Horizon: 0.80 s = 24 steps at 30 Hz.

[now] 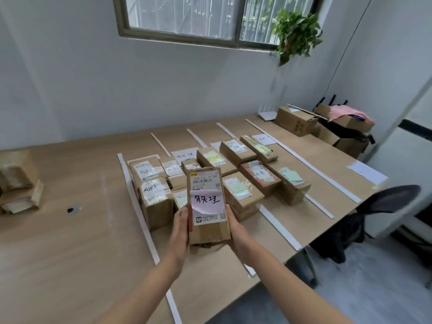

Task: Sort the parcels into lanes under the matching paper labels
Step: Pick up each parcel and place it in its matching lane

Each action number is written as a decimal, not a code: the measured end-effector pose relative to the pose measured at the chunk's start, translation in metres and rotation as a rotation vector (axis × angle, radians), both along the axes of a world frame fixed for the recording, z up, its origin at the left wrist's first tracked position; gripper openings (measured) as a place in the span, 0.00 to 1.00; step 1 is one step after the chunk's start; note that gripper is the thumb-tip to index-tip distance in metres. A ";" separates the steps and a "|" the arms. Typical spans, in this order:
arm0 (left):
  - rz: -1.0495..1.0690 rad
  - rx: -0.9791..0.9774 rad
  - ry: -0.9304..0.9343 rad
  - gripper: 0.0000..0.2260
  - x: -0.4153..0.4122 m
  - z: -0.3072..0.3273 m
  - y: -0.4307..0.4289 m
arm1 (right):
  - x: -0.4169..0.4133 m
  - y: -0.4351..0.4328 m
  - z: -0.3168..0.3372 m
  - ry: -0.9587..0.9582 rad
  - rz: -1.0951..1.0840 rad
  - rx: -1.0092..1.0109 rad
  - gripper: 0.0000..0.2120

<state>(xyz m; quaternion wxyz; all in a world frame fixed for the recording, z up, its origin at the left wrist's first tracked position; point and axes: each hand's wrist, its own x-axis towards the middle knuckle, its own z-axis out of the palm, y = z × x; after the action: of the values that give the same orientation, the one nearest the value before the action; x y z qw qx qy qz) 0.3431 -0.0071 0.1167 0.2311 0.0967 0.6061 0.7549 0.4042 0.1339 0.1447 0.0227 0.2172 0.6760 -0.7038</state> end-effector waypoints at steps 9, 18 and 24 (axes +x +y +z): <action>-0.064 -0.145 -0.115 0.28 0.039 -0.021 0.068 | 0.032 0.080 -0.001 -0.199 -0.042 0.047 0.26; -0.019 -0.264 -0.234 0.22 0.050 -0.039 0.160 | 0.021 0.177 -0.009 -0.291 0.151 0.055 0.20; 0.097 -0.364 -0.366 0.28 0.048 -0.072 0.204 | 0.001 0.220 -0.039 -0.318 0.258 0.041 0.15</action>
<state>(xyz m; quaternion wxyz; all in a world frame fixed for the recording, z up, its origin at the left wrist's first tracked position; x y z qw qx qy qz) 0.3910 0.1969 0.0444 0.3141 -0.1141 0.6839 0.6485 0.4055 0.3538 0.1062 0.2145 0.2376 0.7001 -0.6382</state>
